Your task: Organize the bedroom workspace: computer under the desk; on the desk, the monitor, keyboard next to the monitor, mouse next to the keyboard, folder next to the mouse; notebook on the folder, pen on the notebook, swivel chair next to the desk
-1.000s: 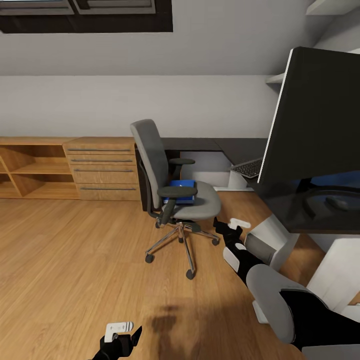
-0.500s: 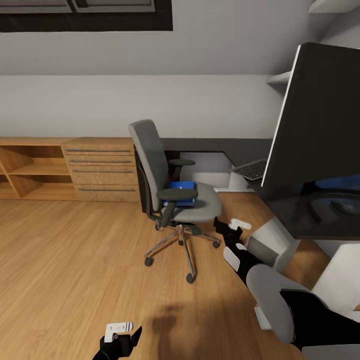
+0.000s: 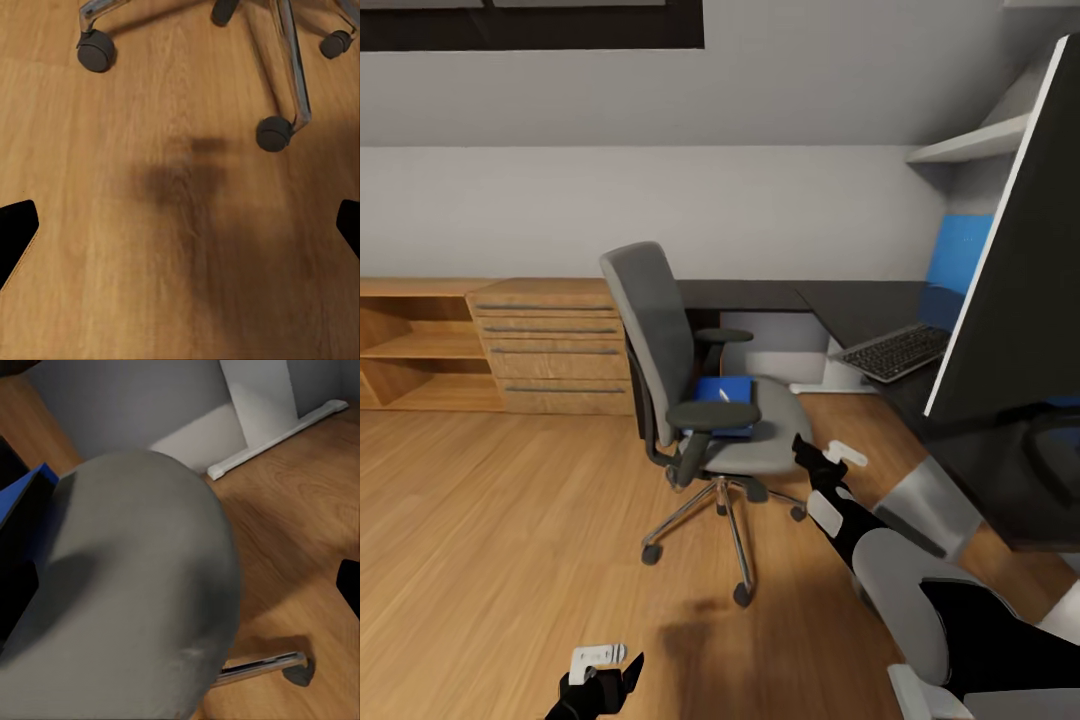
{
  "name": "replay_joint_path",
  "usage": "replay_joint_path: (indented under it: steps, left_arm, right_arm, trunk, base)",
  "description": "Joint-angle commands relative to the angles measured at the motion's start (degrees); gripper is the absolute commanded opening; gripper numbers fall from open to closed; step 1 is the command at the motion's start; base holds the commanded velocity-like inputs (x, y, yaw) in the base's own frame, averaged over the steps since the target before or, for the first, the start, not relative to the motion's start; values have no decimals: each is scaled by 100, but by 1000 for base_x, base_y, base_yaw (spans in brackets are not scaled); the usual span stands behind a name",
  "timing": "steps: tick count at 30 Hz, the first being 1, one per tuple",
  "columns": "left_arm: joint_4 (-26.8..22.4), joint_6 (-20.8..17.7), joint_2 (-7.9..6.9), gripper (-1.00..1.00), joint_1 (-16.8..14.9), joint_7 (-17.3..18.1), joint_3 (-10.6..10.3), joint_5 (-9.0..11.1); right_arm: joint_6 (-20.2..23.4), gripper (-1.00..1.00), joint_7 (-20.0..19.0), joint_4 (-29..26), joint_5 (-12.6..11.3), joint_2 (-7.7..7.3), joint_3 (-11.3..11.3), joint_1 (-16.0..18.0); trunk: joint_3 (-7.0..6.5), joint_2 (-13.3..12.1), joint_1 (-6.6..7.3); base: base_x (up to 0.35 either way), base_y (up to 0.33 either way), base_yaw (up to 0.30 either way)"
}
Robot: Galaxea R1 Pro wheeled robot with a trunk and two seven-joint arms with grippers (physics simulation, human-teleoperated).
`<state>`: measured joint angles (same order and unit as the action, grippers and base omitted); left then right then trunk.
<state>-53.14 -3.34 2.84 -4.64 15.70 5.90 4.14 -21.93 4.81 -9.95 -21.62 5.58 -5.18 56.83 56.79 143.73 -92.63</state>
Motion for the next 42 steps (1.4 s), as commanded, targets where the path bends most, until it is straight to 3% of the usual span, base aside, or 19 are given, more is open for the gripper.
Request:
replay_joint_path:
  steps: [1, 22, 37, 42]
  left_arm:
    - [-4, -35, 6, 100, -2, 47, 22, 43]
    - [-4, -35, 43, 100, -3, 49, -40, 60]
    - [-4, -39, 50, 100, -2, 55, -78, 61]
    - [-4, -36, 48, 100, -2, 56, -85, 61]
  right_arm:
    - [-13, 100, 2, 2, 9, 4, -45, 4]
    - [-21, 100, 9, 2, -22, -5, -45, 4]
    - [-22, 100, 11, 2, -35, -128, -45, 4]
    - [-22, 100, 11, 2, -35, -134, -45, 4]
  trunk:
    - [6, 2, -2]
    - [6, 2, -2]
    - [6, 2, -2]
    - [117, 9, -15]
  base:
    - [332, 0, 0]
    - [76, 0, 0]
    - [0, 0, 0]
    - [0, 0, 0]
